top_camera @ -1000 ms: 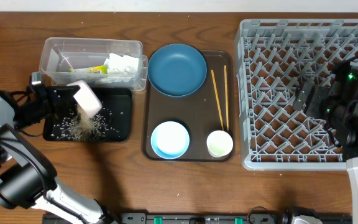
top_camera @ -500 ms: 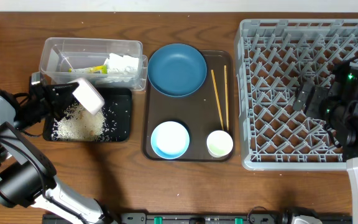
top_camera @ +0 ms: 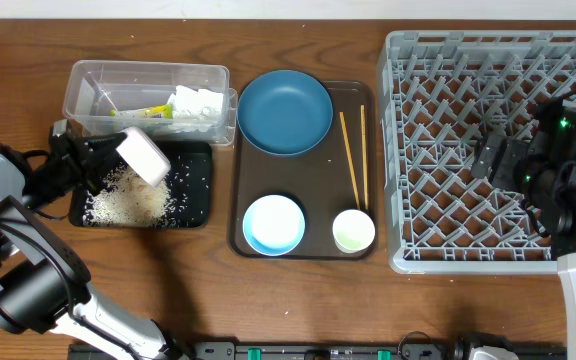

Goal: Sort waste into correct bins and load items into the dishwasher rack
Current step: 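Tip the pink bowl over the black tray to dump rice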

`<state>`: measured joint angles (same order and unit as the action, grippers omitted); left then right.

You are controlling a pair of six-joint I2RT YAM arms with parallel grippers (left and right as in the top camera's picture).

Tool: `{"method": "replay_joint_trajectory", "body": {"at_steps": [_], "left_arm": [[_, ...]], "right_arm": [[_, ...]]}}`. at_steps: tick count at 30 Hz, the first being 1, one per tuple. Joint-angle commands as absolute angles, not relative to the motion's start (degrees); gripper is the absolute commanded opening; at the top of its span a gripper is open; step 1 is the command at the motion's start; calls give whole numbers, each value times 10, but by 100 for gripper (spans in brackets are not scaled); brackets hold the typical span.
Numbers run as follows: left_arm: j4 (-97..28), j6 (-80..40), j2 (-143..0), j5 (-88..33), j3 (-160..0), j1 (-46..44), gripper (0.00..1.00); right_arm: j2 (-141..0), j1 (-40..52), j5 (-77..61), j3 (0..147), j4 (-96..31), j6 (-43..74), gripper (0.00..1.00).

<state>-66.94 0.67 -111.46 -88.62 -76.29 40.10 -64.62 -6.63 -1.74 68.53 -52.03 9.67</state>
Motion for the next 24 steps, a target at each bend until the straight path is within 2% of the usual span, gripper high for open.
{"method": "replay_joint_trajectory", "body": {"at_steps": [1, 6, 12, 18, 24], "left_arm": [[-677, -8, -1117, -901, -760, 405, 6], [-683, -7, -1113, -901, -761, 404, 6], [-625, -8, -1112, -900, -761, 405, 6], [-637, -13, -1096, -899, -761, 394, 6], [-637, -8, -1025, -836, -800, 356, 6]], "right_arm": [[-644, -73, -20, 696, -521, 103, 99], [-644, -73, -20, 696, -521, 103, 99], [-644, -73, -20, 696, -519, 103, 99], [-644, -73, -20, 696, -519, 103, 99], [-644, -73, -20, 696, -519, 103, 99]]}}
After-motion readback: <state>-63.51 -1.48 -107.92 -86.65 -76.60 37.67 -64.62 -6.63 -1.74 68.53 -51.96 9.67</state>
